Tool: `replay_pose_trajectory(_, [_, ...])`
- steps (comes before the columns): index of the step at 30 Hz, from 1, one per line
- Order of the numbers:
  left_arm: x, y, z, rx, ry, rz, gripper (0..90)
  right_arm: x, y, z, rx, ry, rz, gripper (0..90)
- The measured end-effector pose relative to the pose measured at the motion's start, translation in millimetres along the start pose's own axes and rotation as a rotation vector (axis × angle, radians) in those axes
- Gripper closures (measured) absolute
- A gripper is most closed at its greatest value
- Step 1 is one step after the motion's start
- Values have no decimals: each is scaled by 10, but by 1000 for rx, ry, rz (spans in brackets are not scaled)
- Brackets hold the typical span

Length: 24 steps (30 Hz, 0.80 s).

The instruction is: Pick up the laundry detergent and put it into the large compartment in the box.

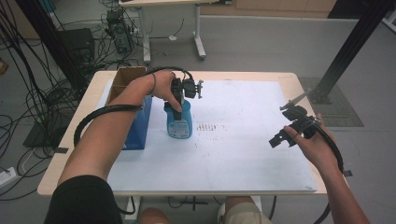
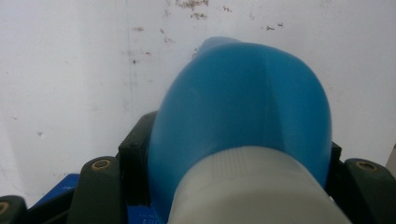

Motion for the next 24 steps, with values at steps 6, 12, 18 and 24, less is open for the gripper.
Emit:
replay_pose_trajectory(6, [-3, 1, 4, 2, -2, 2, 368, 14, 8, -9, -3, 0, 1, 92])
replay_pose_trajectory(12, [0, 0, 1, 0, 1, 0, 368, 21, -2, -14, -2, 1, 0, 92])
replay_pose_trajectory(18, [2, -1, -2, -2, 9, -4, 370, 23, -5, -20, -2, -1, 2, 92])
replay_pose_trajectory(24, [8, -5, -3, -3, 13, -7, 371, 20, -2, -11, -1, 0, 5, 92])
Point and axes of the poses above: each handheld gripper's, and its own axes: y roughly backward along the jaws, x roughly out of its top, z roughly to its right, the point moved 10 cm from there along -y, roughly forward along the jaws, and after that the axes turned 12 degrees about z, right-handed, at the moved point
